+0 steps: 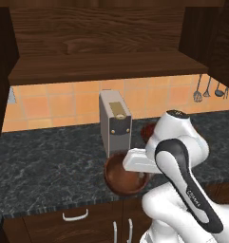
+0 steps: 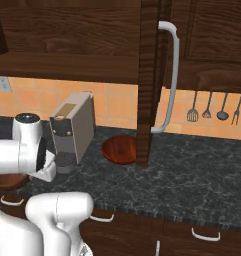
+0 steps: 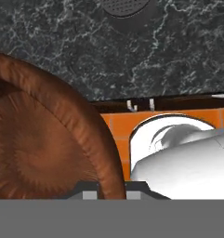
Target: Pick up the bowls on the counter and stack them on top of one another in the open cabinet. Place the smaller bowl on top of the larger bowl.
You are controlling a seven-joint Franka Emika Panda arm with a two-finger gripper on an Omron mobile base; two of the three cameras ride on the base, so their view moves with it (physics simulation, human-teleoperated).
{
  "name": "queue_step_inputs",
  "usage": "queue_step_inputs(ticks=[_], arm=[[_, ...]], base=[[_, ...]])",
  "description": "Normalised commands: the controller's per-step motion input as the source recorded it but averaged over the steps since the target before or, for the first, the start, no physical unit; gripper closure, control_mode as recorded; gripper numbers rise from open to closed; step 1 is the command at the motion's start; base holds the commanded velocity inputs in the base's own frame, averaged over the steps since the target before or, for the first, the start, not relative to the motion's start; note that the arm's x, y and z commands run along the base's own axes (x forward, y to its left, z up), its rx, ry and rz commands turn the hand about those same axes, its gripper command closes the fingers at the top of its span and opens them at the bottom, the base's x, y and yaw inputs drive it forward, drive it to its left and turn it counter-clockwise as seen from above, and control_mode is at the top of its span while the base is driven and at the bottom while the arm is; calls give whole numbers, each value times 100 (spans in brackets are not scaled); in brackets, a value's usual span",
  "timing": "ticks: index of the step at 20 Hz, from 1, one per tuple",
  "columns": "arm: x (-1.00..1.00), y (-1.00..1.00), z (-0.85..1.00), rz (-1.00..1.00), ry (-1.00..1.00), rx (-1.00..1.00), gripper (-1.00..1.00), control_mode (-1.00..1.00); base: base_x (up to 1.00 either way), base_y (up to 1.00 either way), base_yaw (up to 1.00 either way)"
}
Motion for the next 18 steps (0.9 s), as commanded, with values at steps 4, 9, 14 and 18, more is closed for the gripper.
queue_step_inputs(ticks=[4, 9, 14, 18], arm=[[-38, -100, 86, -5, -4, 0, 100, -100], [-7, -97, 76, -16, -1, 0, 100, -100], [6, -93, 23, -16, 0, 0, 100, -100], [38, -59, -21, -15, 0, -1, 100, -100]], base=[[0, 0, 0], [0, 0, 0], [0, 0, 0], [0, 0, 0]])
